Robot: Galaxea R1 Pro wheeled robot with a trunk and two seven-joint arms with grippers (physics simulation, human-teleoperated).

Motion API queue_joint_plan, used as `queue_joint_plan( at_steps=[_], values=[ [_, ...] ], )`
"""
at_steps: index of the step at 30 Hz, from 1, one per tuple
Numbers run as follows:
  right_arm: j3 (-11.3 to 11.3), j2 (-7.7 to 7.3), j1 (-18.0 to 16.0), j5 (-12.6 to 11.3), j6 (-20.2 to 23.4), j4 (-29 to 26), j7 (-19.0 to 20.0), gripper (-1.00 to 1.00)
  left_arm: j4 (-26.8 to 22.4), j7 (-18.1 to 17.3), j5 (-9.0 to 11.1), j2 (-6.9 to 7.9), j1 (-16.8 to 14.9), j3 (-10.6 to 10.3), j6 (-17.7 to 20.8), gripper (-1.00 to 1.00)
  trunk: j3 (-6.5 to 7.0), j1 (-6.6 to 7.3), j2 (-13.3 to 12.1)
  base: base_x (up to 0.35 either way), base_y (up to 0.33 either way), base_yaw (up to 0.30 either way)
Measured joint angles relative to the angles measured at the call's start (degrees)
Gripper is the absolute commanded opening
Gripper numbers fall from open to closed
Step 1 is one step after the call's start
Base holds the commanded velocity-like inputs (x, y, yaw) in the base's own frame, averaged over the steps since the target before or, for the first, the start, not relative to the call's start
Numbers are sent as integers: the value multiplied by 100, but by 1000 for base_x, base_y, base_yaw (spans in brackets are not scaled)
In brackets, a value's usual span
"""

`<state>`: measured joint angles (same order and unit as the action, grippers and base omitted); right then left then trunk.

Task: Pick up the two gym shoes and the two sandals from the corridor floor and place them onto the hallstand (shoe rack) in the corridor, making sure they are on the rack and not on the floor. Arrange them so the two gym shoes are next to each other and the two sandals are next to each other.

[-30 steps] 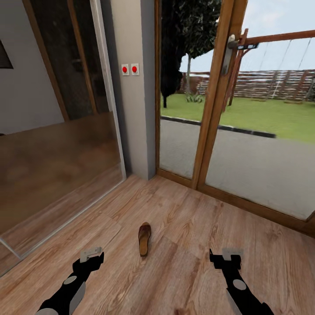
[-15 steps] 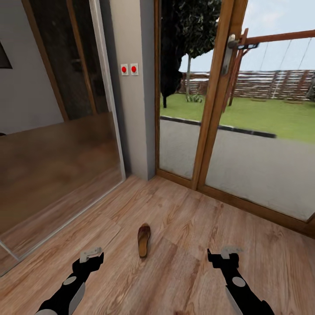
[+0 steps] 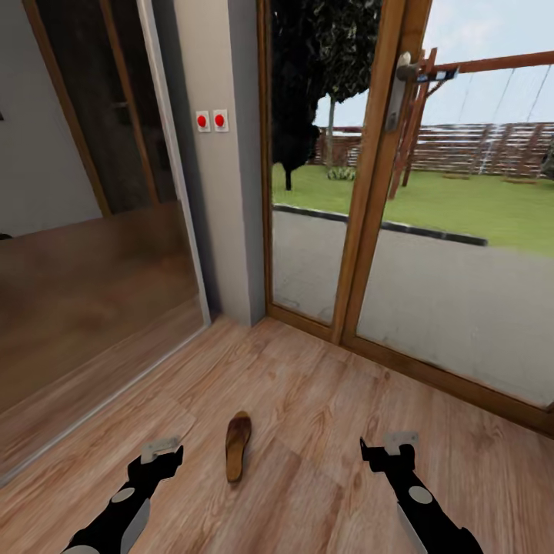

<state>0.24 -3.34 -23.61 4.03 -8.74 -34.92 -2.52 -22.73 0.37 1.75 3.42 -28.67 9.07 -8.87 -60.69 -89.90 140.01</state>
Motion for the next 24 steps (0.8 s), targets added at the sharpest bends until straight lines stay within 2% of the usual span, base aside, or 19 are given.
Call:
queue_joint_plan(
  at_steps=[6, 13, 19, 24],
  values=[
    [0, 0, -1, -3, 1, -1, 5, 100, 17, 6, 4, 10, -3, -167, -11, 100, 0, 0, 0, 277, -151, 50],
    [0, 1, -2, -5, -2, 9, 7, 100, 31, 10, 14, 12, -2, -222, -15, 100, 0, 0, 0, 286, -32, 231],
    [0, 1, -2, -5, 5, 10, 12, 100, 33, 6, 16, 8, 2, -232, -46, 100, 0, -2, 0, 81, -5, 250],
    [5, 1, -1, -3, 10, 11, 18, 100, 35, -34, 17, 3, 4, -242, -83, 100, 0, -2, 0, 12, -1, 92]
  ],
)
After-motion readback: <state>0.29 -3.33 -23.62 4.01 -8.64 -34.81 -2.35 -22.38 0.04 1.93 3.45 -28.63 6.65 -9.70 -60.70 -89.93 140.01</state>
